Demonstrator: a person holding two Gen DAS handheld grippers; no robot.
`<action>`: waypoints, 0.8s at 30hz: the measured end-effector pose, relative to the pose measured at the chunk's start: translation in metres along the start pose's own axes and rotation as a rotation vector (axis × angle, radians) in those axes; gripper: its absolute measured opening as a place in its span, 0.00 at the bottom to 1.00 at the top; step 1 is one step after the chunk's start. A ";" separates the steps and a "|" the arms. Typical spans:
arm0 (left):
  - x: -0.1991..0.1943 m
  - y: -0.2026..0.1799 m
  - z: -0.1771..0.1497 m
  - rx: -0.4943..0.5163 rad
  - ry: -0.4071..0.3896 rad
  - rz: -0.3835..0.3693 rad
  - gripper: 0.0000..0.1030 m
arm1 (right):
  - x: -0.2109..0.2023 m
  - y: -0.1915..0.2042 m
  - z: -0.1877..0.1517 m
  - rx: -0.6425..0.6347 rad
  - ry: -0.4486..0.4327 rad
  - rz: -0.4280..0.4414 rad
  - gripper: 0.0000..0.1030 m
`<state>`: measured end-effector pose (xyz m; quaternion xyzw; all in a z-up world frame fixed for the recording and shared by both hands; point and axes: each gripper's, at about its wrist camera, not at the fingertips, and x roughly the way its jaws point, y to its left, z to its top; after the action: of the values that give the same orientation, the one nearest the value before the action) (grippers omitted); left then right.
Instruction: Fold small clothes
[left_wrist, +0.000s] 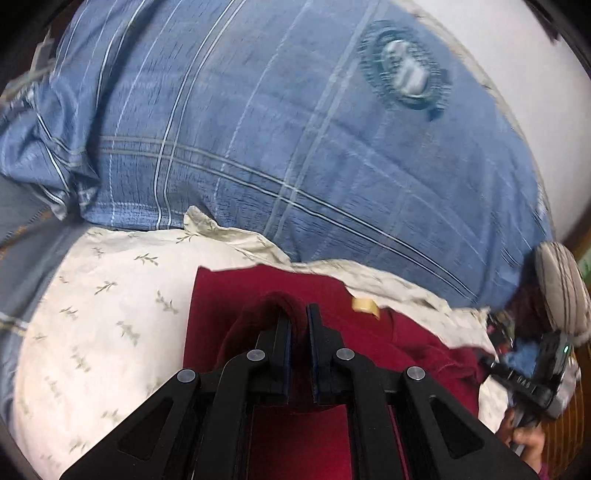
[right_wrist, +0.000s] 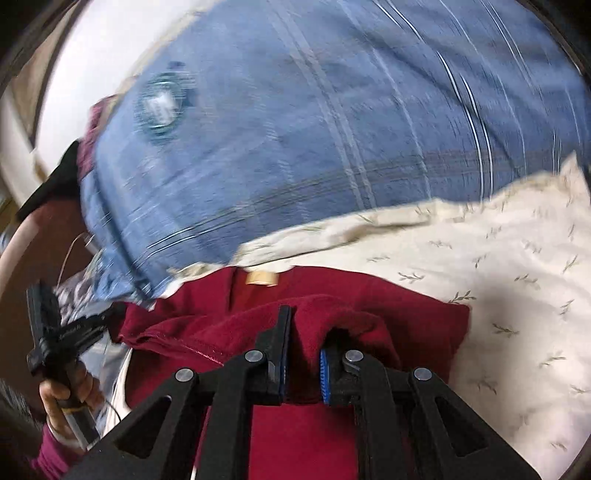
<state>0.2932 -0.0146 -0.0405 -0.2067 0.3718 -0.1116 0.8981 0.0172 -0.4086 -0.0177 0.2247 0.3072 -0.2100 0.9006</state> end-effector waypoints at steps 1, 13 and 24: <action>0.011 0.005 0.003 -0.030 -0.001 -0.009 0.06 | 0.009 -0.001 0.001 -0.006 0.009 -0.014 0.11; 0.008 0.018 0.007 0.028 -0.017 0.015 0.63 | -0.044 -0.028 -0.006 0.133 -0.122 -0.014 0.72; 0.035 0.008 -0.011 0.159 0.118 0.144 0.63 | 0.011 0.019 0.012 -0.107 -0.019 -0.159 0.57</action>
<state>0.3108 -0.0229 -0.0729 -0.1008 0.4278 -0.0878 0.8939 0.0411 -0.4021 -0.0110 0.1495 0.3263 -0.2661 0.8946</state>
